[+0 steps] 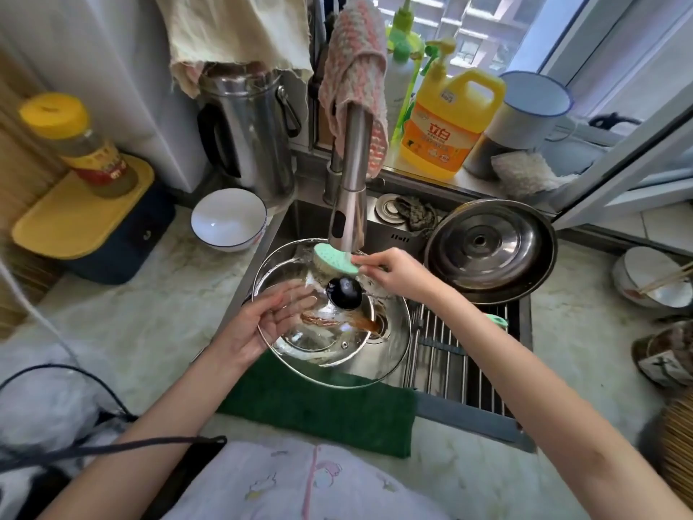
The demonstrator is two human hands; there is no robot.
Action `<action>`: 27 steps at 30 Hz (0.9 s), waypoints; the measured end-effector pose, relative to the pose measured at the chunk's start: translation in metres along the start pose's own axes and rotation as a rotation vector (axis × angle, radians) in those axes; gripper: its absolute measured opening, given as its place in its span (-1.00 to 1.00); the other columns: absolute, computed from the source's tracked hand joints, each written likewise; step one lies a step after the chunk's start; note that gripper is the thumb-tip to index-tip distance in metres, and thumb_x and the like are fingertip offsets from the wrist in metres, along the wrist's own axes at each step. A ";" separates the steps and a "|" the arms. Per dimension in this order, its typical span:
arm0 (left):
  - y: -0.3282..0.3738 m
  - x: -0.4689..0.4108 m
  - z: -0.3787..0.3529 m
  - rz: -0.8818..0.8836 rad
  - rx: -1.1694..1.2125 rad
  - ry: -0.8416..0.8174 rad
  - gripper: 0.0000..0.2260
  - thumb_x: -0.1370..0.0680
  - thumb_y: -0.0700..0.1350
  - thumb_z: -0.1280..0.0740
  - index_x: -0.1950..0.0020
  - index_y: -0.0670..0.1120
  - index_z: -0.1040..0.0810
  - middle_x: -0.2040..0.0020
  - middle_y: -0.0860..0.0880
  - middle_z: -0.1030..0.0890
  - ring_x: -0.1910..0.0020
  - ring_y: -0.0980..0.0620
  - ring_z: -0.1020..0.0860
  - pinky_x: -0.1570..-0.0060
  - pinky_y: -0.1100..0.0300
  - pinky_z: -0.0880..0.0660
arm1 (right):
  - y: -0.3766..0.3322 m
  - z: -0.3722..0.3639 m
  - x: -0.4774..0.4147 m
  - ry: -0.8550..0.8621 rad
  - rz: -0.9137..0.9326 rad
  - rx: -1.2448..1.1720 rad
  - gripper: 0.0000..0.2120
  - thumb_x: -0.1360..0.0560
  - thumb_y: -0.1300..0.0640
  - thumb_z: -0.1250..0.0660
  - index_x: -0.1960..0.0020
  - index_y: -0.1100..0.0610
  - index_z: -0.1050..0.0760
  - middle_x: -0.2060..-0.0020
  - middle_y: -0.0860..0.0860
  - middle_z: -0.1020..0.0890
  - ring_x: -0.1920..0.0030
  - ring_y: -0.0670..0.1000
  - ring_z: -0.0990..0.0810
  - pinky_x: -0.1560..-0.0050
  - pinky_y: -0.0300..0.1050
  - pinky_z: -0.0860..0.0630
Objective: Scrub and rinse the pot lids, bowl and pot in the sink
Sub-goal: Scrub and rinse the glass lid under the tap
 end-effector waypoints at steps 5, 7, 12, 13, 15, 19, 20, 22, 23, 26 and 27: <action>0.003 -0.001 0.003 -0.022 -0.001 0.015 -0.40 0.01 -0.03 -0.69 0.02 -0.16 -0.70 -0.06 -0.17 -0.67 -0.02 -0.07 -0.66 0.25 0.22 -0.63 | 0.032 0.008 0.018 0.115 -0.110 -0.085 -0.70 -0.57 0.04 -0.24 -0.29 -0.06 -0.51 -0.09 -0.01 -0.67 -0.07 0.08 -0.63 -0.04 0.06 -0.55; 0.006 -0.001 0.009 -0.033 0.018 0.027 -0.40 0.01 -0.03 -0.69 0.01 -0.17 -0.70 -0.07 -0.16 -0.66 -0.02 -0.07 -0.66 0.24 0.21 -0.63 | 0.042 -0.002 0.041 0.070 -0.076 -0.122 -0.69 -0.55 -0.03 -0.24 -0.28 -0.16 -0.49 -0.15 0.01 -0.63 -0.18 0.10 -0.57 -0.18 0.15 -0.51; 0.008 -0.009 0.014 -0.041 0.044 0.063 -0.40 0.04 -0.03 -0.69 0.04 -0.14 -0.71 -0.05 -0.13 -0.67 0.00 -0.04 -0.66 0.13 0.22 -0.59 | 0.063 -0.006 0.075 0.151 -0.149 -0.138 -0.67 -0.58 0.09 -0.24 -0.33 -0.09 -0.48 0.14 -0.13 -0.67 0.32 -0.06 -0.58 0.28 -0.09 -0.48; 0.008 -0.012 0.014 -0.039 0.049 0.071 -0.39 0.05 -0.03 -0.69 0.05 -0.14 -0.71 -0.04 -0.13 -0.68 0.01 -0.03 -0.67 0.12 0.22 -0.58 | 0.053 -0.012 0.081 0.135 -0.095 -0.160 -0.66 -0.58 0.13 -0.26 -0.34 -0.05 -0.47 0.04 -0.16 -0.65 0.22 -0.15 -0.61 0.18 -0.17 -0.53; 0.007 -0.017 0.012 -0.033 0.063 0.087 -0.37 0.08 -0.04 -0.70 0.06 -0.14 -0.71 -0.02 -0.13 -0.68 0.03 -0.03 -0.67 0.13 0.21 -0.59 | 0.038 -0.022 0.090 0.117 -0.001 -0.122 -0.65 -0.57 0.15 -0.28 -0.33 -0.06 -0.46 0.02 -0.20 -0.63 0.21 -0.31 -0.55 0.19 -0.37 -0.44; 0.009 -0.023 0.003 -0.039 0.082 0.083 -0.37 0.09 -0.06 -0.70 0.06 -0.17 -0.71 0.00 -0.15 -0.69 0.06 -0.05 -0.68 0.16 0.21 -0.62 | 0.063 -0.008 0.080 0.322 -0.239 -0.145 -0.68 -0.58 0.13 -0.25 -0.32 -0.02 -0.49 0.28 -0.15 -0.59 0.53 -0.16 -0.33 0.47 -0.32 -0.24; 0.009 -0.023 0.002 -0.044 0.089 0.087 -0.37 0.10 -0.07 -0.70 0.06 -0.18 -0.70 0.01 -0.16 -0.69 0.07 -0.05 -0.68 0.20 0.19 -0.63 | 0.059 -0.010 0.081 0.317 -0.226 -0.178 -0.68 -0.58 0.14 -0.25 -0.32 -0.01 -0.48 0.26 -0.16 -0.58 0.53 -0.16 -0.31 0.48 -0.32 -0.23; 0.011 -0.024 0.002 -0.046 0.105 0.101 -0.35 0.11 -0.09 -0.70 0.06 -0.20 -0.70 0.03 -0.17 -0.69 0.09 -0.05 -0.68 0.31 0.17 -0.62 | 0.035 -0.020 0.088 0.234 -0.056 -0.220 -0.66 -0.58 0.17 -0.27 -0.33 -0.03 -0.45 0.20 -0.21 -0.57 0.51 -0.18 -0.35 0.45 -0.39 -0.27; 0.011 -0.025 0.004 -0.043 0.109 0.105 -0.34 0.12 -0.10 -0.70 0.06 -0.20 -0.70 0.03 -0.17 -0.69 0.09 -0.05 -0.68 0.33 0.17 -0.62 | 0.025 -0.026 0.093 0.186 0.011 -0.210 -0.65 -0.58 0.18 -0.27 -0.34 -0.05 -0.44 0.19 -0.23 -0.57 0.48 -0.21 -0.40 0.42 -0.40 -0.29; 0.009 -0.025 0.006 -0.040 0.087 0.112 -0.35 0.11 -0.07 -0.70 0.05 -0.17 -0.71 0.00 -0.15 -0.69 0.07 -0.04 -0.68 0.18 0.17 -0.63 | 0.045 -0.016 0.089 0.258 -0.121 -0.125 -0.67 -0.58 0.13 -0.25 -0.32 -0.08 -0.47 0.29 -0.18 -0.57 0.55 -0.16 -0.34 0.49 -0.35 -0.24; 0.009 -0.024 0.005 -0.046 0.081 0.113 -0.36 0.10 -0.06 -0.70 0.06 -0.16 -0.71 0.00 -0.14 -0.69 0.07 -0.03 -0.68 0.14 0.17 -0.60 | 0.055 -0.011 0.086 0.307 -0.212 -0.128 -0.68 -0.59 0.13 -0.24 -0.32 -0.04 -0.48 0.34 -0.15 -0.58 0.58 -0.14 -0.28 0.52 -0.33 -0.20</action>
Point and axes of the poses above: each hand's wrist, its own x-axis away from the middle knuckle, its own z-axis out of the back of the hand, y = z × x, the point moved 5 cm from there along -x, towards the middle knuckle
